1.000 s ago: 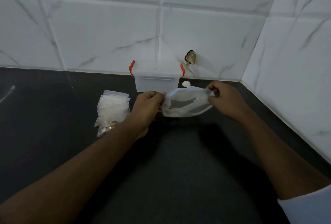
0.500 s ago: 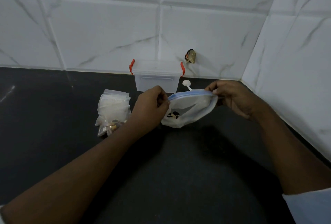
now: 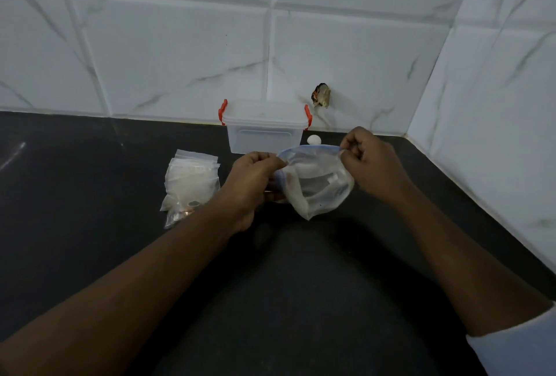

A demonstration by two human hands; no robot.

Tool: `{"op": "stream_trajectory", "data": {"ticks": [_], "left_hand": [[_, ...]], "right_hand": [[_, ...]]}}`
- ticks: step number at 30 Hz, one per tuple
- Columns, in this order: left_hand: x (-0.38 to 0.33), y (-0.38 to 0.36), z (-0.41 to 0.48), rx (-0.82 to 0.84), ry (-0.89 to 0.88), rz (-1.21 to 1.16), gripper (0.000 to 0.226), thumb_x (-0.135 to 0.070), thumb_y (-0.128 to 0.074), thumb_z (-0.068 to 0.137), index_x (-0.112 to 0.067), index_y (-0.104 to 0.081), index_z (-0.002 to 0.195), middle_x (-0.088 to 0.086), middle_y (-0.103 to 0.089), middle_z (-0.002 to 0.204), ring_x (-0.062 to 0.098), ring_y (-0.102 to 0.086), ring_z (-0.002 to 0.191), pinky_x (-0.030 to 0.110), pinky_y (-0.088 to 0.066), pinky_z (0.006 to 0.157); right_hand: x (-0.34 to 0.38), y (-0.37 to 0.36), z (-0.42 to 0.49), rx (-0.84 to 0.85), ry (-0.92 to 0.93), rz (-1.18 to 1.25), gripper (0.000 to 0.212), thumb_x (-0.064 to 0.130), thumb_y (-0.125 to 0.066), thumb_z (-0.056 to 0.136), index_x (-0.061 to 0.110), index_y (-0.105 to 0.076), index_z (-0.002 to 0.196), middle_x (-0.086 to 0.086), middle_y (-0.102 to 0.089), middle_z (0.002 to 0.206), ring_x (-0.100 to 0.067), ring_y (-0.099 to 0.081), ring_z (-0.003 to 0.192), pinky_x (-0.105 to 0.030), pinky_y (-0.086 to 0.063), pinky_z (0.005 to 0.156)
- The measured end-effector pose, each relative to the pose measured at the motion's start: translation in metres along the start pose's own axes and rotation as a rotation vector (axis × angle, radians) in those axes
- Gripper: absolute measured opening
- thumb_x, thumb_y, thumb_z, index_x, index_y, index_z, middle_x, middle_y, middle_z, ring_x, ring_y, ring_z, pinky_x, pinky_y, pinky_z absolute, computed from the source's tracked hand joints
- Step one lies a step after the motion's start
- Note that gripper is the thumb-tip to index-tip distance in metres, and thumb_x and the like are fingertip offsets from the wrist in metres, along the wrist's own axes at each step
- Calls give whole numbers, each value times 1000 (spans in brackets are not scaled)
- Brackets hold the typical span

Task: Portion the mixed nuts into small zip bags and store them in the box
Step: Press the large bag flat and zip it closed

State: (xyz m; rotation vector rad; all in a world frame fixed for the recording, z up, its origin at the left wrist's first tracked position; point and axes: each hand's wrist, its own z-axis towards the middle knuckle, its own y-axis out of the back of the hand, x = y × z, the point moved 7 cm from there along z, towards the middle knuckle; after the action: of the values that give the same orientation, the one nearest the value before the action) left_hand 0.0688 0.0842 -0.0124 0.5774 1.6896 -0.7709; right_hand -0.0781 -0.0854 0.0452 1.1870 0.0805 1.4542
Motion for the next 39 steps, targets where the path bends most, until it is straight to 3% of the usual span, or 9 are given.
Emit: {"op": "stream_trajectory", "data": {"ticks": [4, 8, 12, 15, 18, 21, 30, 34, 39], "left_hand": [[1, -4, 1, 81, 21, -156, 41, 6, -67, 89, -13, -61, 125, 10, -71, 120, 28, -75, 101, 40, -63, 76], [3, 3, 5, 5, -21, -110, 46, 6, -72, 85, -15, -61, 124, 6, -74, 115, 22, -76, 95, 36, -63, 70], [1, 10, 5, -96, -70, -16, 43, 3, -73, 86, -16, -59, 122, 4, -74, 110, 21, -77, 92, 38, -64, 72], [-2, 18, 4, -205, -108, 111, 36, 1, -70, 89, -18, -60, 117, 2, -70, 110, 21, -75, 93, 37, -65, 71], [-3, 29, 6, -346, -96, 126, 28, 1, -70, 89, -18, -59, 107, 3, -64, 108, 23, -71, 95, 38, -65, 72], [-3, 30, 8, -356, -83, 155, 26, 0, -68, 90, -20, -57, 102, 2, -61, 109, 24, -67, 101, 42, -64, 79], [-6, 9, 2, -83, -18, 14, 15, -18, -61, 99, -9, -68, 110, 10, -69, 117, 28, -70, 105, 46, -63, 84], [-14, 11, 0, -101, -187, 369, 10, -20, -68, 96, -15, -69, 104, 0, -71, 111, 17, -70, 100, 41, -63, 84], [-23, 13, 1, -160, -386, 708, 9, -22, -72, 93, -21, -67, 100, -8, -70, 99, 9, -66, 93, 29, -58, 85]], "right_hand": [[-17, -2, 1, 60, -242, 290, 8, 20, -64, 101, 12, -66, 99, -9, -70, 79, -20, -62, 55, -30, -53, 47], [-20, -11, -2, 314, -367, 816, 25, -3, -60, 96, 5, -64, 120, -13, -71, 101, -22, -68, 77, -34, -61, 64], [-21, -17, -2, 296, -320, 680, 41, -15, -63, 87, 6, -63, 122, -11, -73, 96, -20, -65, 73, -27, -54, 54], [-29, -14, 1, 138, -346, 500, 34, -7, -66, 88, 13, -64, 116, -16, -70, 97, -19, -60, 68, -25, -47, 48], [-30, -3, 3, -32, -298, 219, 23, 4, -69, 91, 21, -64, 107, -8, -64, 86, -18, -61, 68, -24, -47, 46], [-26, -1, 3, -99, -273, 136, 17, 5, -64, 92, 21, -66, 98, -3, -65, 85, -18, -62, 66, -21, -46, 43], [-34, -5, 2, 237, -266, 244, 20, 23, -57, 104, 26, -77, 103, -6, -68, 99, -16, -57, 75, -30, -53, 62], [-33, -2, 3, 297, -185, 179, 14, 19, -66, 99, 27, -77, 99, 3, -74, 97, -12, -63, 86, -29, -51, 72], [-30, -1, 0, 397, -204, 414, 11, 11, -66, 97, 14, -77, 96, -9, -75, 97, -20, -66, 88, -35, -52, 79]]}}
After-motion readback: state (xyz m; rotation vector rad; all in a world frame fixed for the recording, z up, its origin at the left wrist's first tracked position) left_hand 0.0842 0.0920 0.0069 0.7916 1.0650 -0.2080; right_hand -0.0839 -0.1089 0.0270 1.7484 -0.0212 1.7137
